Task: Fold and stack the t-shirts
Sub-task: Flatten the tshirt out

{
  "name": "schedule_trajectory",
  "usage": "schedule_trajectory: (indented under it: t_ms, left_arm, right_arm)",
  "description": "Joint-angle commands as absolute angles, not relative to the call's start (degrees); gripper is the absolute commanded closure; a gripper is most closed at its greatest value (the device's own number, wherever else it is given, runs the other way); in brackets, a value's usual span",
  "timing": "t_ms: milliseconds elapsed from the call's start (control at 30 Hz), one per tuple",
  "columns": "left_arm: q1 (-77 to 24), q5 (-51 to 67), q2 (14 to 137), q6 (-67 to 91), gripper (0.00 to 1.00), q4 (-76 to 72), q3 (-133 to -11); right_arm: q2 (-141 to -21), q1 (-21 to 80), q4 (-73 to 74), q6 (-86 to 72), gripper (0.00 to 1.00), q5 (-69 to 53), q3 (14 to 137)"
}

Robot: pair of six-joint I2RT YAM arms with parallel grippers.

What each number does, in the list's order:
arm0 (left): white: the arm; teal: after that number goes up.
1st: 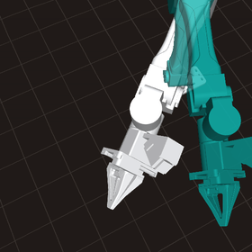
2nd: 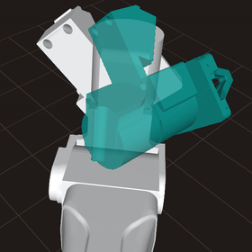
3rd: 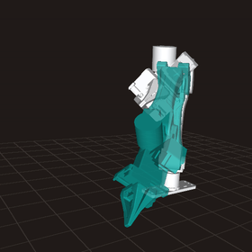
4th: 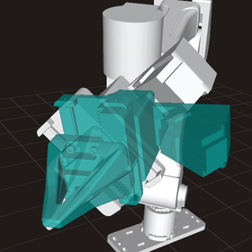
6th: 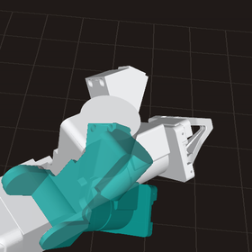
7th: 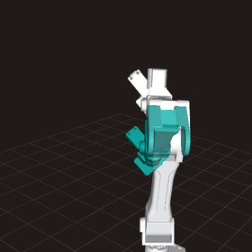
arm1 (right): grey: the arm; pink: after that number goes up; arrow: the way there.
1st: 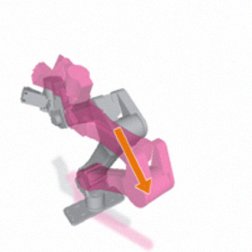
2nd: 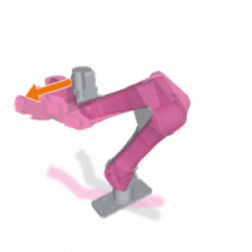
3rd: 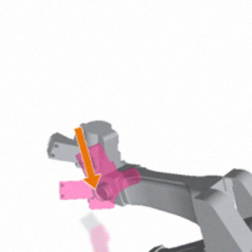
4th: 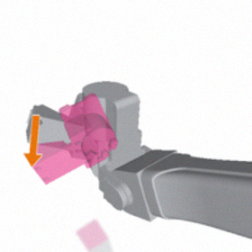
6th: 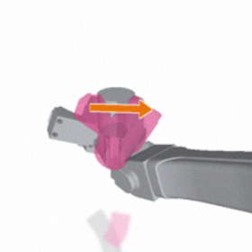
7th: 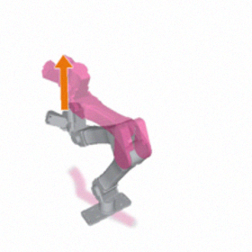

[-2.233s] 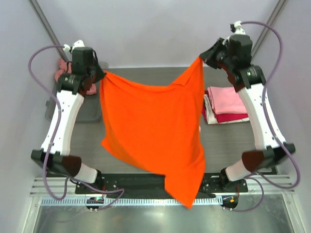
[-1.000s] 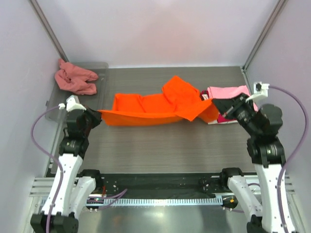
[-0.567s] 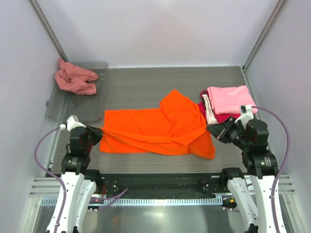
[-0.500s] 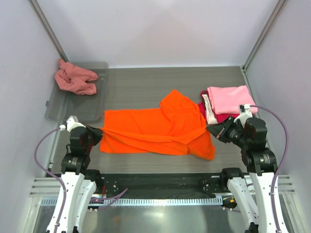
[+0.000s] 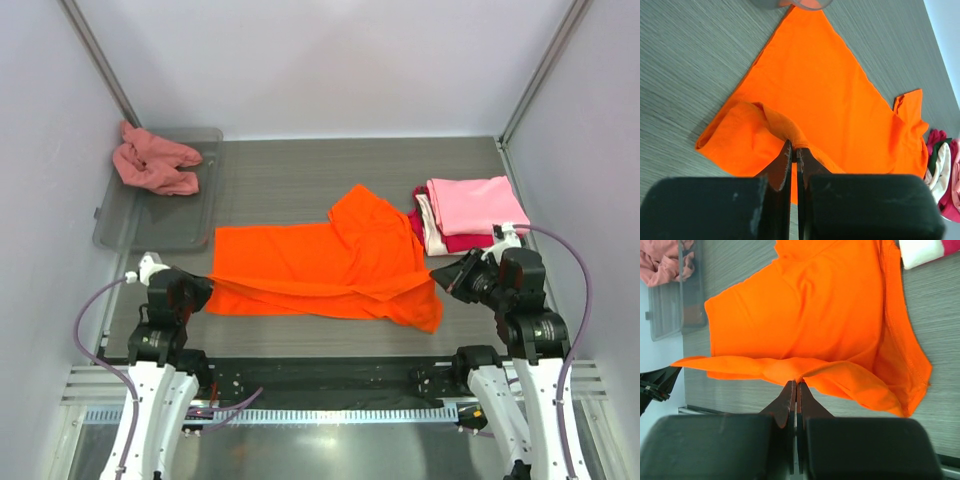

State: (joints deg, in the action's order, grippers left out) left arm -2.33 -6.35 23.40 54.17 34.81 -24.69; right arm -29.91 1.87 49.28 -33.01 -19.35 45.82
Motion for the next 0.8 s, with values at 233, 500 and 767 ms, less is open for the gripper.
schedule_trajectory:
  t_ms: [233,500,767]
  left_arm:
    - [-2.11,-2.46,28.89,52.82,1.0,23.76,-28.36]
    - [-2.11,1.74,49.66,44.75,1.0,27.86,-61.94]
    - [-2.11,7.73,40.09,41.92,1.0,28.04,-77.32]
  right_arm:
    - [-38.28,1.76,37.99,-35.06,0.99,-18.72,49.82]
    - [-50.71,1.76,31.99,-35.07,0.99,-22.15,79.16]
    - [-45.89,1.85,30.94,-31.99,0.99,-26.8,100.27]
